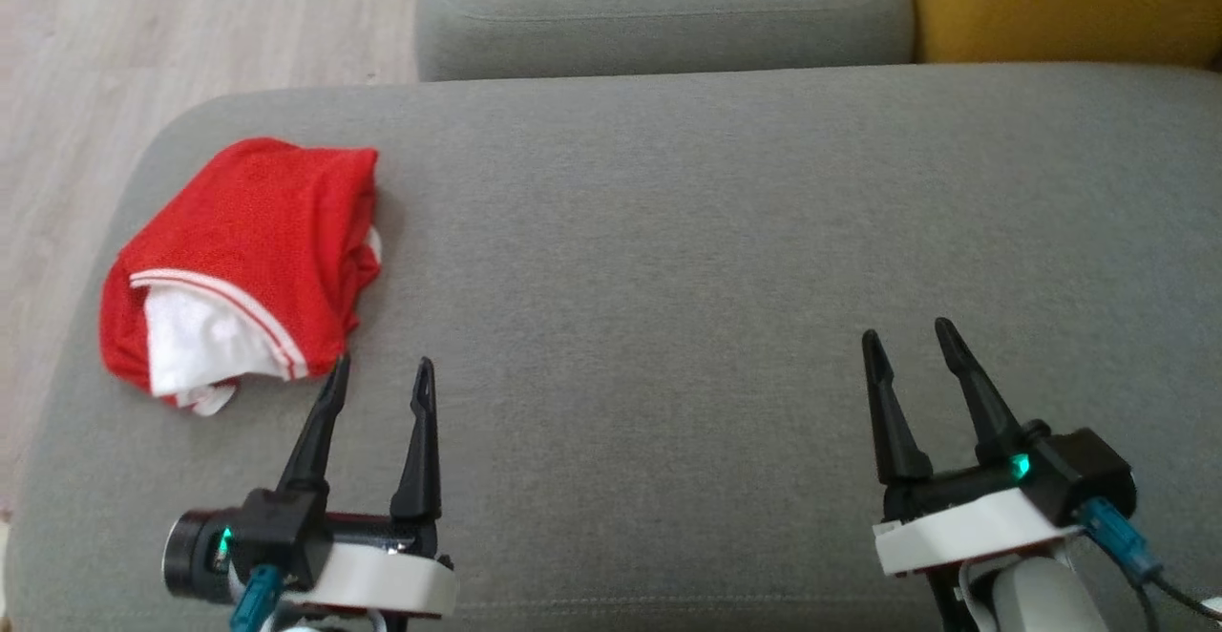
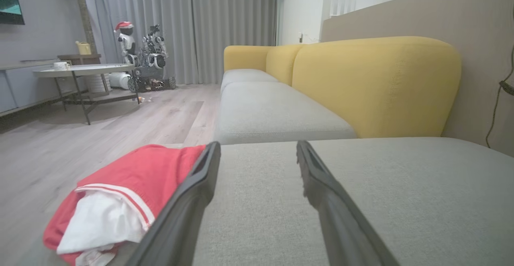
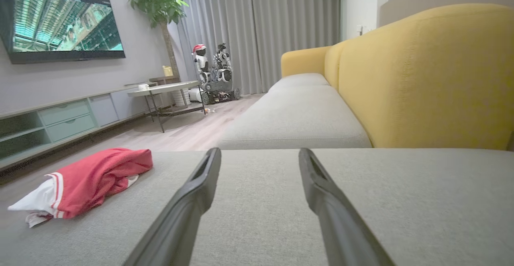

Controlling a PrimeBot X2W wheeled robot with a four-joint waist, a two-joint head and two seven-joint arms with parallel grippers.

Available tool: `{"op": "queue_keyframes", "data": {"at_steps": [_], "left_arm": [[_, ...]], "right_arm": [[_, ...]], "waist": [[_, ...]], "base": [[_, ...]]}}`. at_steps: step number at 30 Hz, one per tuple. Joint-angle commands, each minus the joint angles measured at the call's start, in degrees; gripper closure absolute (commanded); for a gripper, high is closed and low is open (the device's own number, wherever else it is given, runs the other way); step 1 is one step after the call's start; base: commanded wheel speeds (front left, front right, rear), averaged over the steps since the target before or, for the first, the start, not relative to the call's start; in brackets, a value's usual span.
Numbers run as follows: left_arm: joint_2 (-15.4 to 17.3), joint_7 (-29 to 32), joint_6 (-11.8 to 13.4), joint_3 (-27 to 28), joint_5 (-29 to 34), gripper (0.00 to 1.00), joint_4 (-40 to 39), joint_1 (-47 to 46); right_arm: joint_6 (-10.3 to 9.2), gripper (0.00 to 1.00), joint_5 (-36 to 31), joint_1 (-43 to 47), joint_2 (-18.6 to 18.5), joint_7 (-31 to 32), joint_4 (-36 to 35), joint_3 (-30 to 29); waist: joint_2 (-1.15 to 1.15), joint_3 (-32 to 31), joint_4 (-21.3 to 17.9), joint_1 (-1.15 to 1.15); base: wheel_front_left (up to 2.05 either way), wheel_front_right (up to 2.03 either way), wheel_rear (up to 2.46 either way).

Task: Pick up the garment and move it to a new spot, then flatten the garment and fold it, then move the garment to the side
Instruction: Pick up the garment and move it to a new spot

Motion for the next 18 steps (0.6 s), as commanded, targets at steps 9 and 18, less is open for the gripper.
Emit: {"op": "queue_keyframes", "data": {"at_steps": [9,18], "left_arm": [[0.35,-0.52,1.38,2.33,0.43,0.00,-1.86,-0.35],[0.35,-0.52,1.49,3.33,0.38,0.00,-2.07,0.74]], "right_arm": [[0.43,0.00,0.04,0.42,-0.32,-0.66,-1.77,2.99],[0.43,0.00,0.39,1.65,-0.32,-0.66,-1.80,3.55]], "waist": [[0.00,-1.66,8.21,0.00],[0.00,-2.52,14.98,0.00]], "base": [[0.00,0.00,0.00],[0.00,0.00,0.00]]}}
